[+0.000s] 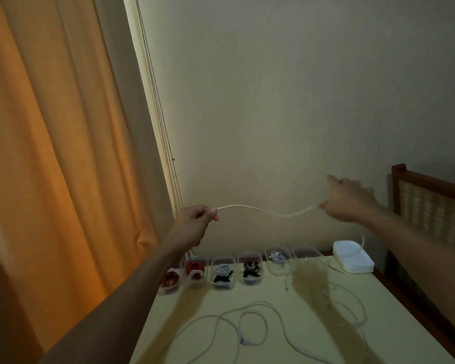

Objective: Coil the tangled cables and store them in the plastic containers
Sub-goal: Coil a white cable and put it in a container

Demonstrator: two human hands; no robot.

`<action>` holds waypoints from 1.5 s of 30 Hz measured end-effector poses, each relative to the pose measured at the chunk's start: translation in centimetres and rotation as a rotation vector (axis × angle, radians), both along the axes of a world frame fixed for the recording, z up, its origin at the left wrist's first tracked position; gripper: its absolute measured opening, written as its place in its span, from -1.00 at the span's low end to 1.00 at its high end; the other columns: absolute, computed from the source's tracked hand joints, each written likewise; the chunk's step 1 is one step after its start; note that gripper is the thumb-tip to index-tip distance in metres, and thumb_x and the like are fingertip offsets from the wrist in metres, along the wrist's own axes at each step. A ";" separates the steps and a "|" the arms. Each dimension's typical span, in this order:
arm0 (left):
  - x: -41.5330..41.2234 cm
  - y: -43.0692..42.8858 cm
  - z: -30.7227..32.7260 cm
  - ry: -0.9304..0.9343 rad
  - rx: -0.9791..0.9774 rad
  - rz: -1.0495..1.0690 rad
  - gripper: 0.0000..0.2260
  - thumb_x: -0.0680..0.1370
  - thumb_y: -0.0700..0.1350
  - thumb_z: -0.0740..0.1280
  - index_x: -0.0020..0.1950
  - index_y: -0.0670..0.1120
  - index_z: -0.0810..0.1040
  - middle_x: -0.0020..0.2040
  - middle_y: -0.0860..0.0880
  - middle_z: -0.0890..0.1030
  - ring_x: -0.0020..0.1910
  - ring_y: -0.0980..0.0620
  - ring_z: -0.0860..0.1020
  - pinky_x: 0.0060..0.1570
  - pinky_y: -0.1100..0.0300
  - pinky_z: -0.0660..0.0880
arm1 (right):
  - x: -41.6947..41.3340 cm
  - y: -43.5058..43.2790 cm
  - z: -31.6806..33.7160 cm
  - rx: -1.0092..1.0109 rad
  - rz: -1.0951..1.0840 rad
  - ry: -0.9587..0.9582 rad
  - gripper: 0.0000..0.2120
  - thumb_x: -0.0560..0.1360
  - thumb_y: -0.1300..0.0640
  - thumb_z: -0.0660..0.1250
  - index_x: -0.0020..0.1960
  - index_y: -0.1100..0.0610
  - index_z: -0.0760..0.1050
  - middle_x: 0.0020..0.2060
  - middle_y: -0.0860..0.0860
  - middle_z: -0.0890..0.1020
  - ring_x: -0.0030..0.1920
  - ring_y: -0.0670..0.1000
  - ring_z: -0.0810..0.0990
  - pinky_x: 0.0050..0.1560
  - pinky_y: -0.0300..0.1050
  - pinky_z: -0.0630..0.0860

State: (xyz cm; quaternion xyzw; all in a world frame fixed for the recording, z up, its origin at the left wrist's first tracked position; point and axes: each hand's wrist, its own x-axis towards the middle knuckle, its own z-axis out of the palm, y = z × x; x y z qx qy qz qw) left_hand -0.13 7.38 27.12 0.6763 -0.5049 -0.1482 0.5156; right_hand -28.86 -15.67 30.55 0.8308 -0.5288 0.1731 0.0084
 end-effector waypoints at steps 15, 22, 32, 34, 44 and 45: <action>-10.9 6.5 2.5 0.028 0.007 -0.215 -0.75 0.71 -0.01 0.22 0.00 -0.04 0.65 -0.25 -0.02 0.45 -0.34 0.08 0.41 -0.35 0.21 0.39 | 0.2 16.0 -0.6 0.196 0.600 -1.028 -0.75 0.64 0.12 0.32 -0.18 -0.03 0.66 -0.51 -0.08 0.37 -0.42 0.02 0.30 -0.37 -0.08 0.31; -15.6 13.5 1.7 0.106 0.037 -0.432 -0.78 0.72 -0.14 0.16 0.09 -0.20 0.57 -0.21 -0.09 0.51 -0.25 0.03 0.51 -0.18 0.17 0.49 | -3.5 19.1 -0.5 -0.057 0.490 -1.071 -0.79 0.61 0.05 0.36 -0.16 -0.14 0.66 -0.36 0.05 0.61 -0.38 0.04 0.43 -0.25 -0.10 0.39; -19.2 18.5 2.1 0.716 -0.589 -0.565 -0.69 0.62 -0.21 0.23 0.33 -0.30 0.51 0.23 -0.28 0.65 0.30 -0.17 0.61 0.33 -0.01 0.53 | -5.1 29.2 -7.1 0.102 0.766 -0.579 -0.80 0.64 0.01 0.30 -0.06 0.00 0.67 -0.31 -0.02 0.65 -0.34 -0.15 0.49 -0.25 -0.15 0.45; -19.1 19.2 1.5 0.711 -0.665 -0.476 -0.68 0.60 -0.19 0.26 0.33 -0.27 0.52 0.23 -0.25 0.66 0.30 -0.12 0.61 0.34 0.02 0.52 | -5.7 31.6 -7.8 -0.017 0.828 -0.532 -0.80 0.65 0.01 0.27 -0.02 -0.01 0.65 -0.34 -0.07 0.60 -0.32 -0.11 0.52 -0.27 -0.15 0.46; -17.5 21.7 -6.4 -0.414 -0.374 -0.019 -0.76 0.66 -0.15 0.33 0.28 0.04 0.66 0.14 0.16 0.71 0.15 0.25 0.64 0.18 0.00 0.61 | -8.1 34.7 -9.1 -0.416 0.803 -0.589 -0.80 0.60 -0.06 0.30 0.01 0.00 0.65 -0.27 -0.17 0.51 -0.28 -0.13 0.49 -0.30 -0.07 0.49; -17.6 21.9 -6.9 -0.439 -0.284 -0.059 -0.78 0.68 -0.12 0.31 0.25 0.06 0.68 0.09 0.17 0.71 0.11 0.26 0.64 0.16 0.03 0.59 | -8.0 34.6 -9.3 -0.425 0.793 -0.620 -0.84 0.59 -0.01 0.35 0.02 0.02 0.67 -0.27 -0.16 0.50 -0.30 -0.12 0.48 -0.32 -0.08 0.48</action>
